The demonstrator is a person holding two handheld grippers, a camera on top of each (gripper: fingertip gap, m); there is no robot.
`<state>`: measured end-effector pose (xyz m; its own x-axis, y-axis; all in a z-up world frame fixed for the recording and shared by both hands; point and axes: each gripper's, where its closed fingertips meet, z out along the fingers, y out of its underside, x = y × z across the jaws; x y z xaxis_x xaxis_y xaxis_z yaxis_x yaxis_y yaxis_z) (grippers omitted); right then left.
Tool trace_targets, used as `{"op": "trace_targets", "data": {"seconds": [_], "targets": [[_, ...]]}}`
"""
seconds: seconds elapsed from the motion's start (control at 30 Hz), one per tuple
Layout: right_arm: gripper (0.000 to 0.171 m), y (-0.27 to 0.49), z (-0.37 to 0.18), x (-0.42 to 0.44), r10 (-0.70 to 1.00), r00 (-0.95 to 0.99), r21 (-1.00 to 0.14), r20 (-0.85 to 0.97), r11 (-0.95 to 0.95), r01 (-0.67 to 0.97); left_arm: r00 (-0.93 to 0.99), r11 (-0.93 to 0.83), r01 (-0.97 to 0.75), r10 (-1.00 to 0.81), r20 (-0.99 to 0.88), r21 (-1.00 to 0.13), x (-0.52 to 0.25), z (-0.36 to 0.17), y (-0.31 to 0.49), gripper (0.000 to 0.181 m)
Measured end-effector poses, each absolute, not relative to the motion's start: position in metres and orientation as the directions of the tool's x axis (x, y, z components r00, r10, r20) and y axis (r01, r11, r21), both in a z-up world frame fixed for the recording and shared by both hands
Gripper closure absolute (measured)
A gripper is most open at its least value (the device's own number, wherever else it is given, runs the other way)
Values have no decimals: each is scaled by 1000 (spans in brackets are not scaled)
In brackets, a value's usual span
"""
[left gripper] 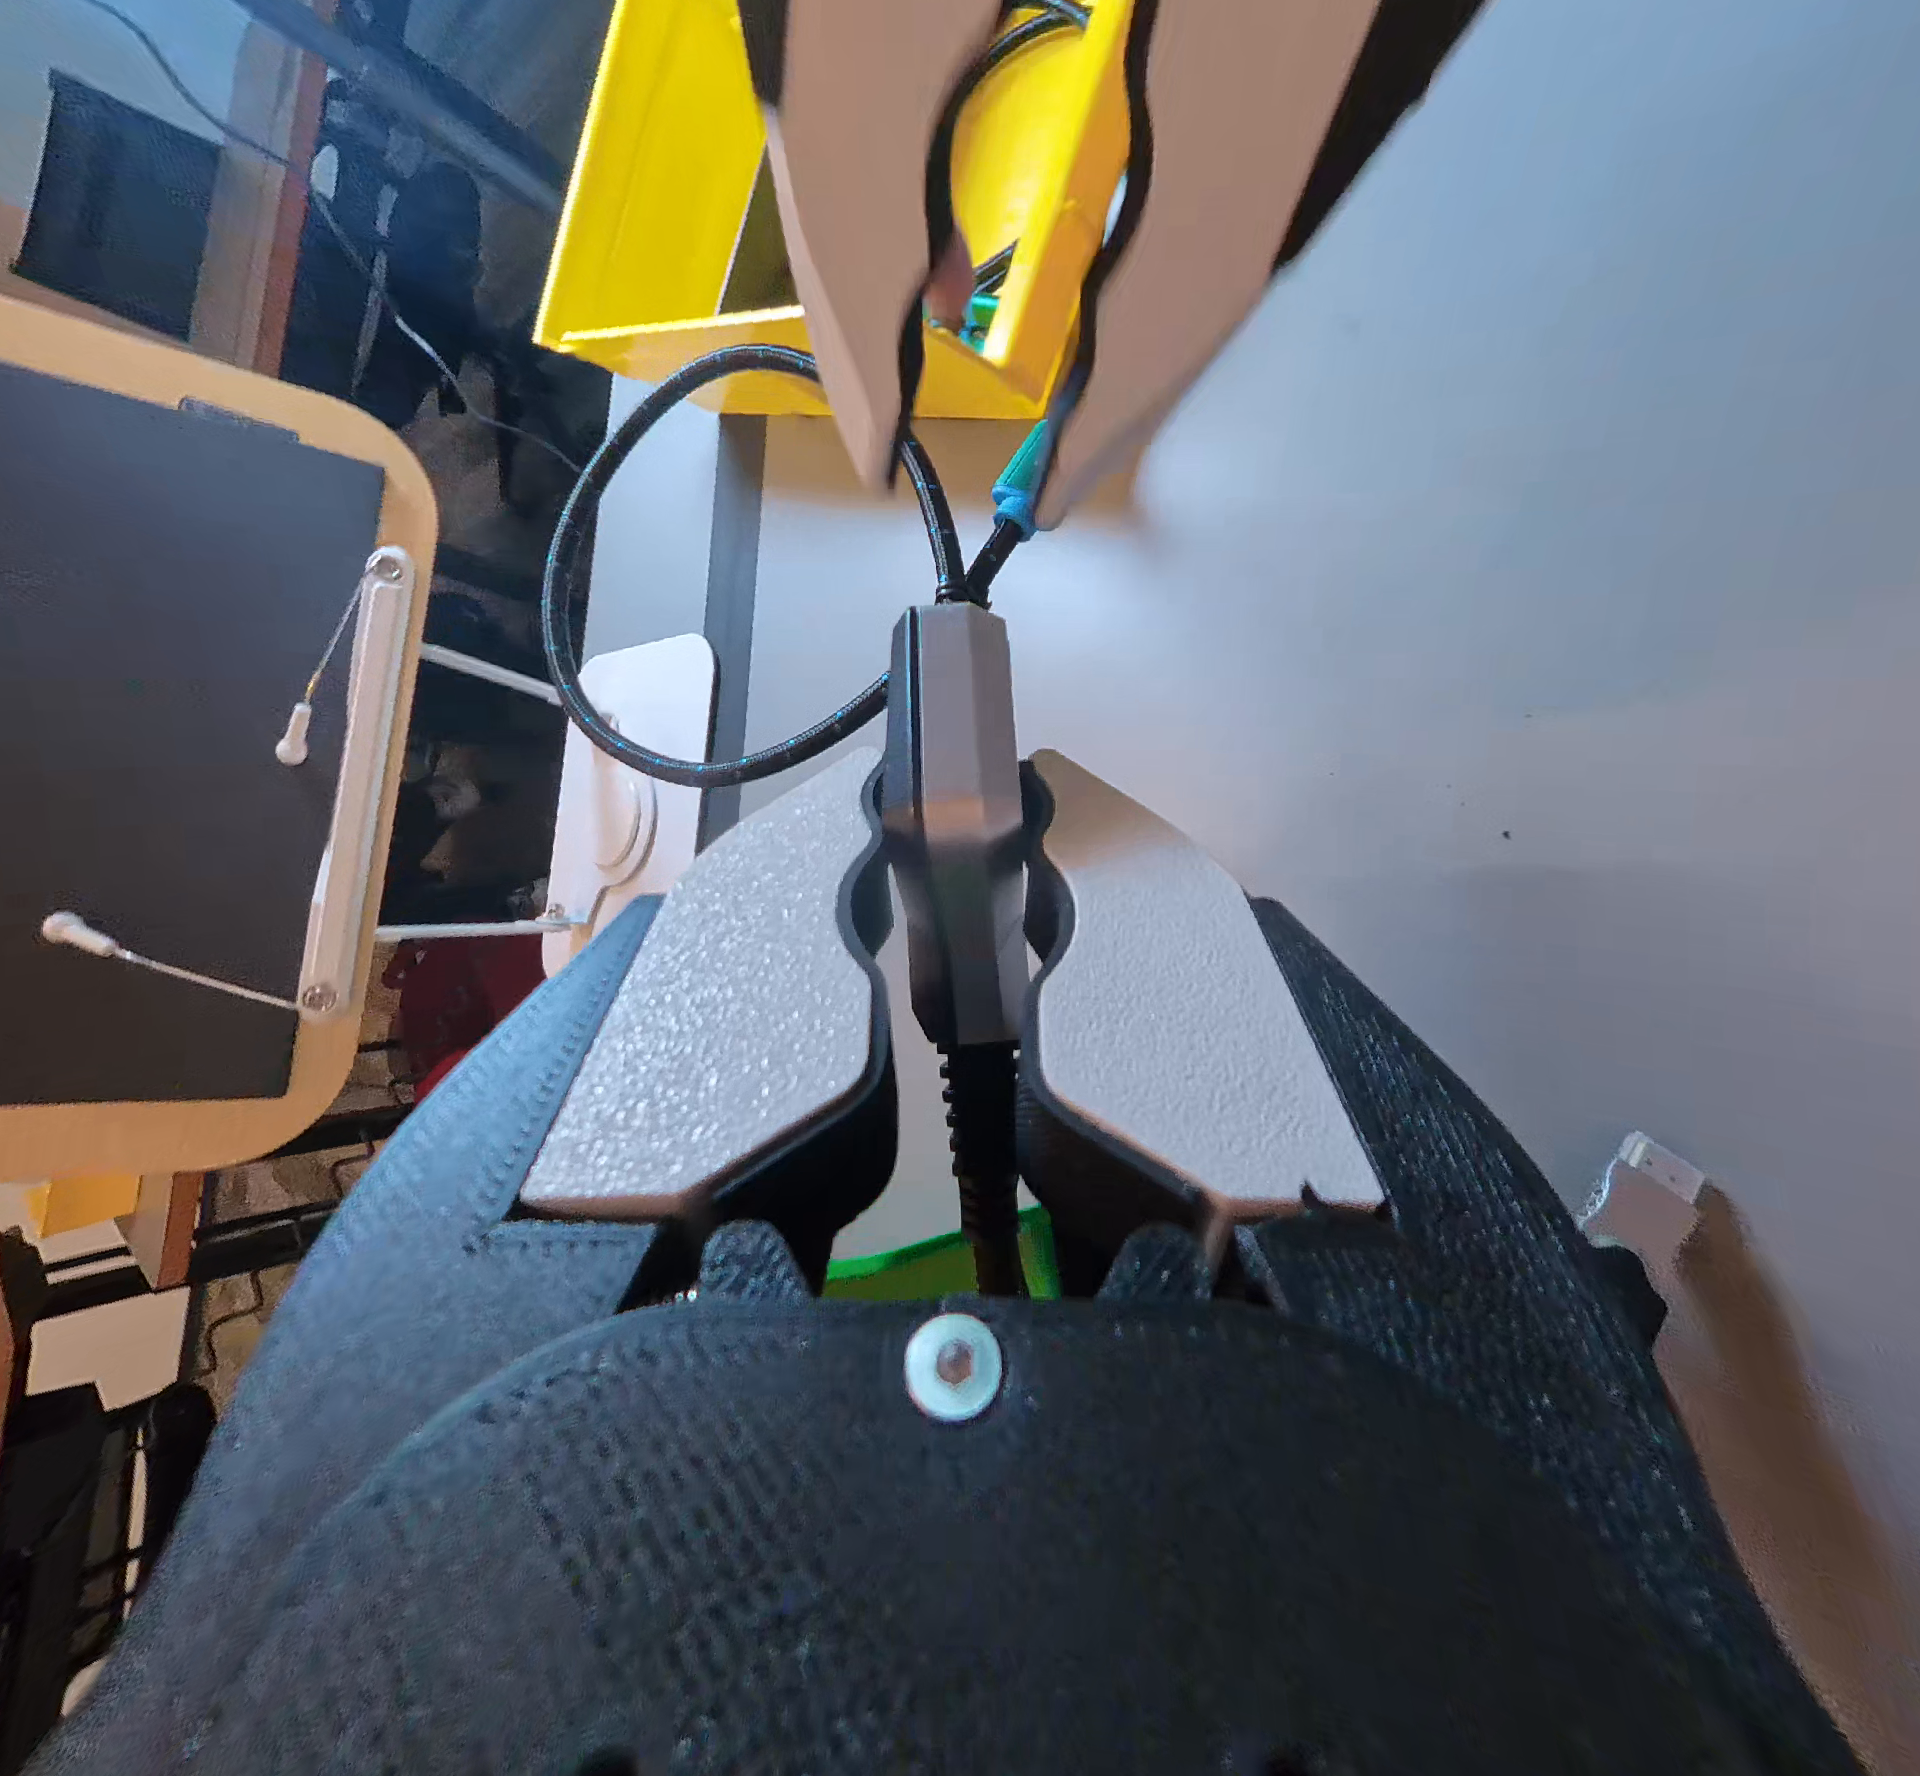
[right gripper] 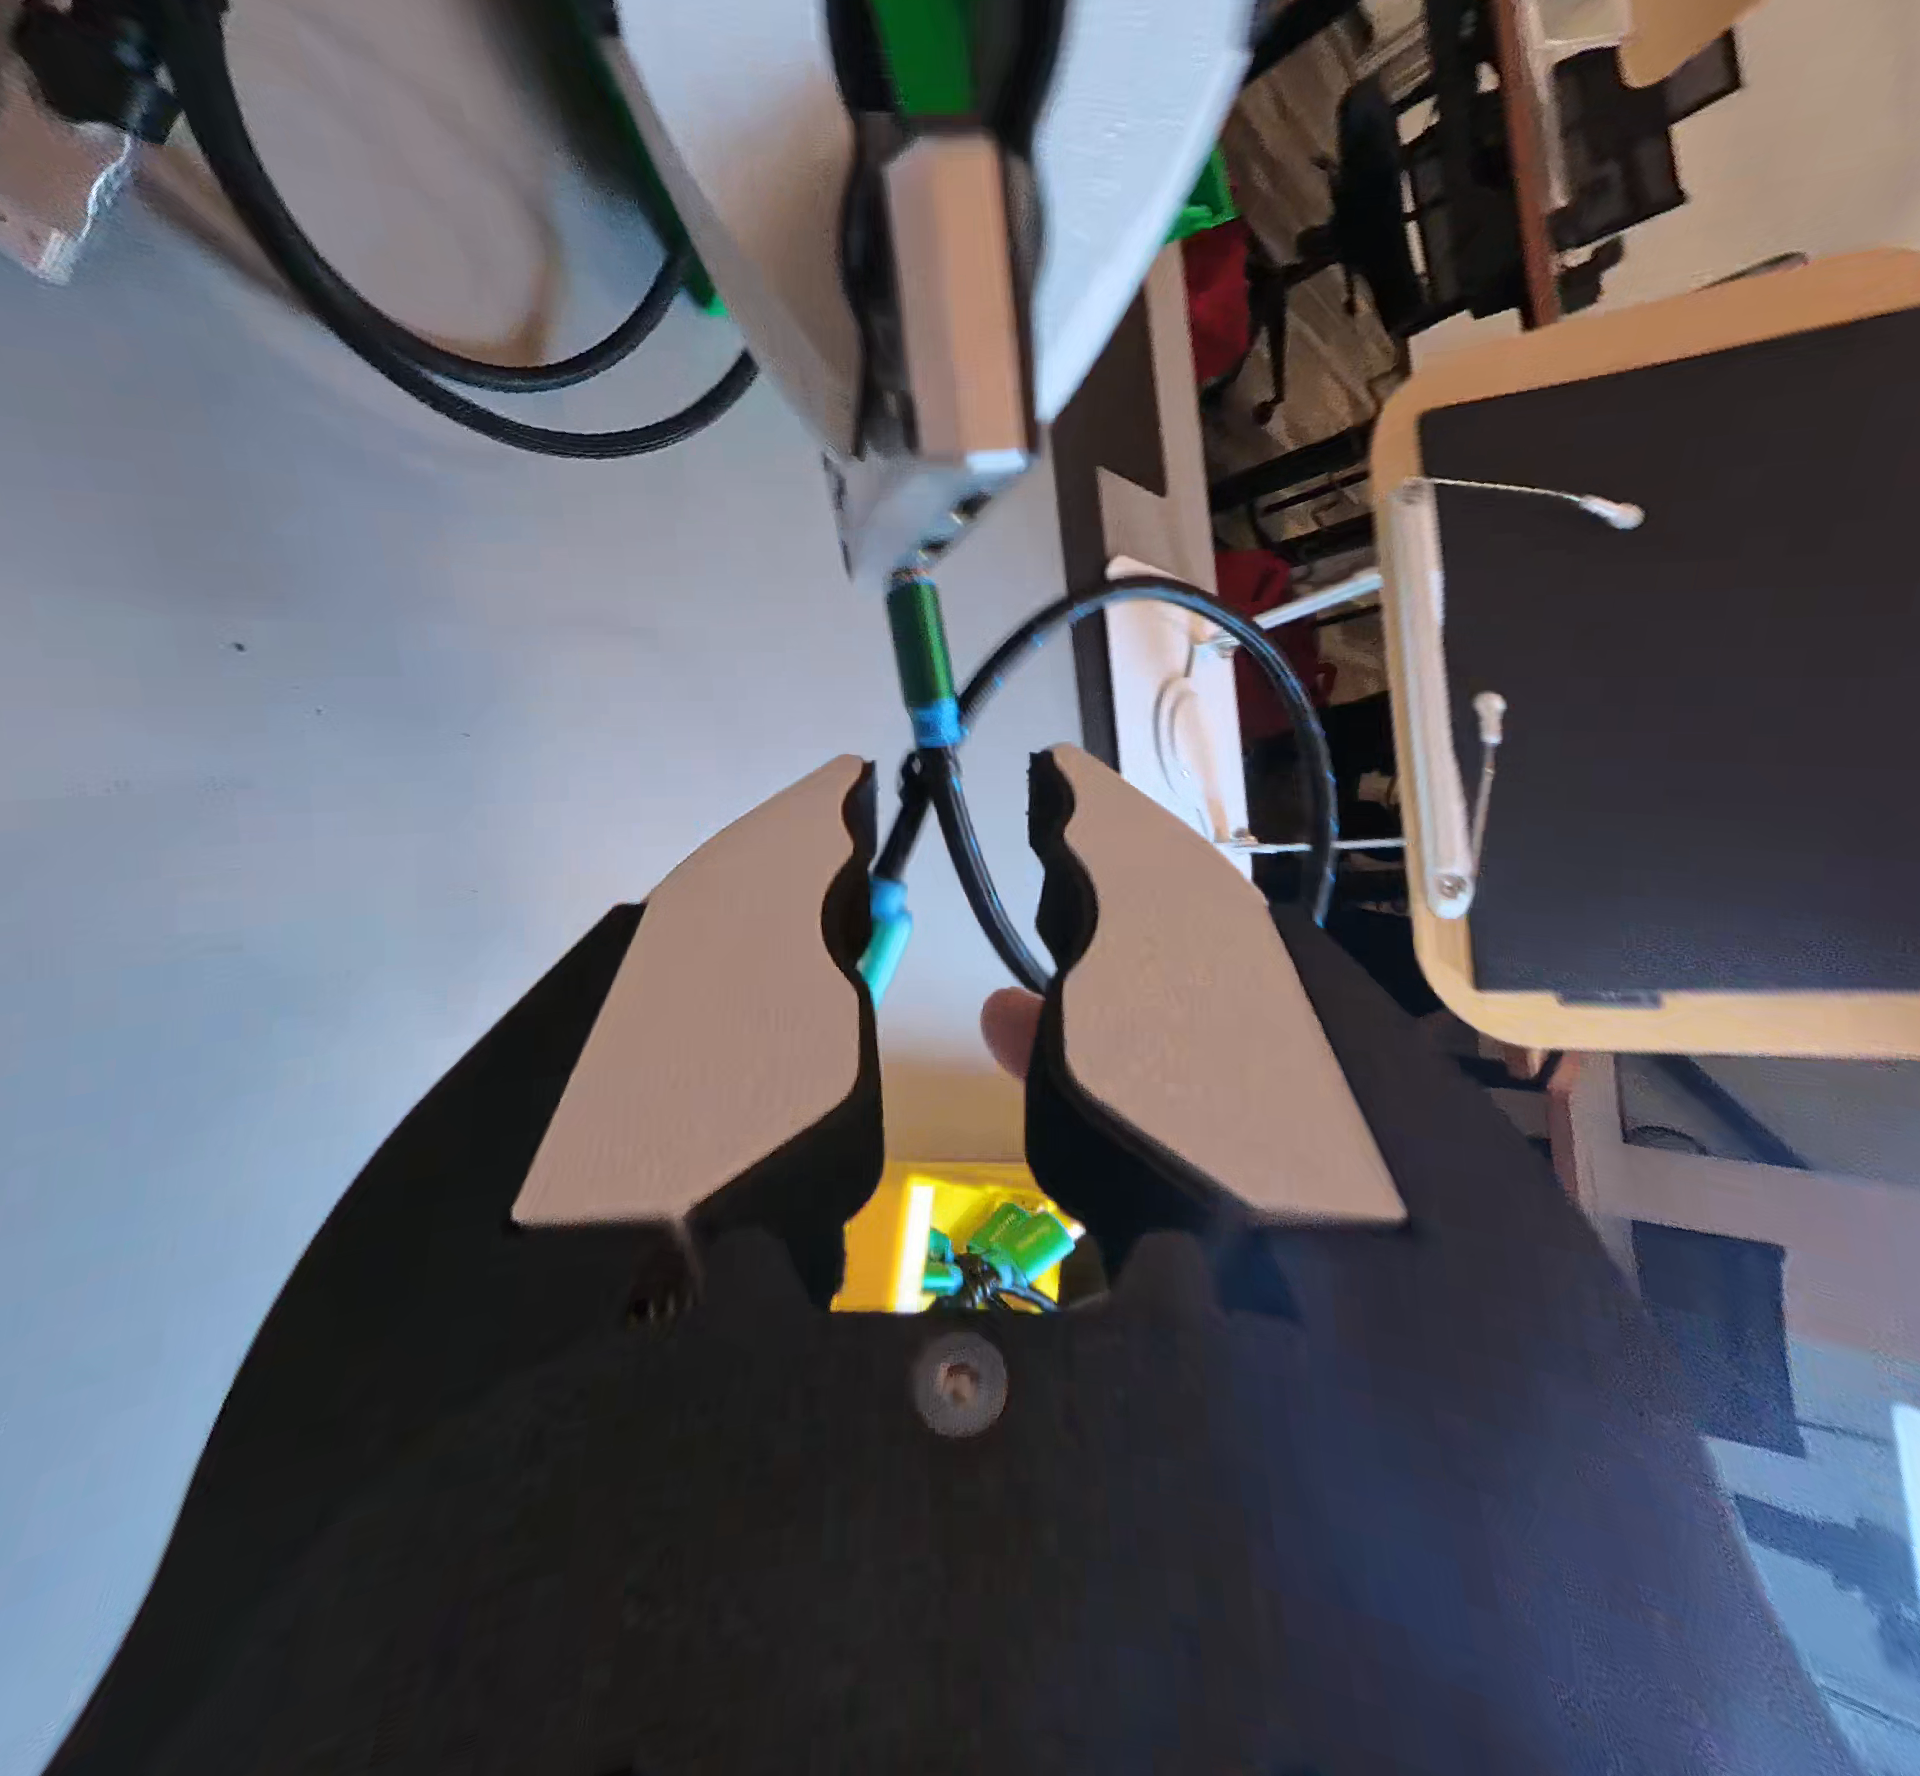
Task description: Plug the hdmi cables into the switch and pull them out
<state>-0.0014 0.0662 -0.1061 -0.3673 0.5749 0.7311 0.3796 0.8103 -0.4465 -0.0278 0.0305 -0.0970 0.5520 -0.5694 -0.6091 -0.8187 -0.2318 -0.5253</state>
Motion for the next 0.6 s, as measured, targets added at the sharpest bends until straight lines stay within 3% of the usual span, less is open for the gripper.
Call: {"op": "trace_targets", "data": {"seconds": [0.1, 0.23, 0.37, 0.47, 0.6], "targets": [[141, 65, -130, -11, 529, -400, -370, 749, 834, 410, 519, -196, -835, -594, -615, -515, -14, -99, 28, 160], [158, 66, -135, -14, 470, -408, -318, 783, 866, 387, 484, -163, -852, -605, -632, -497, -5, -98, 26, 160], [159, 63, -133, -10, 523, -427, -395, 738, 847, 355, 491, -164, -842, -628, -604, -514, -7, -102, 23, 150], [159, 56, -129, -10, 546, -437, -446, 714, 837, 316, 449, -195, -881, -635, -629, -432, -16, -116, 25, 137], [159, 56, -133, -8, 520, -456, -410, 723, 853, 323, 398, -188, -910, -646, -651, -370, -20, -130, 32, 153]]}}
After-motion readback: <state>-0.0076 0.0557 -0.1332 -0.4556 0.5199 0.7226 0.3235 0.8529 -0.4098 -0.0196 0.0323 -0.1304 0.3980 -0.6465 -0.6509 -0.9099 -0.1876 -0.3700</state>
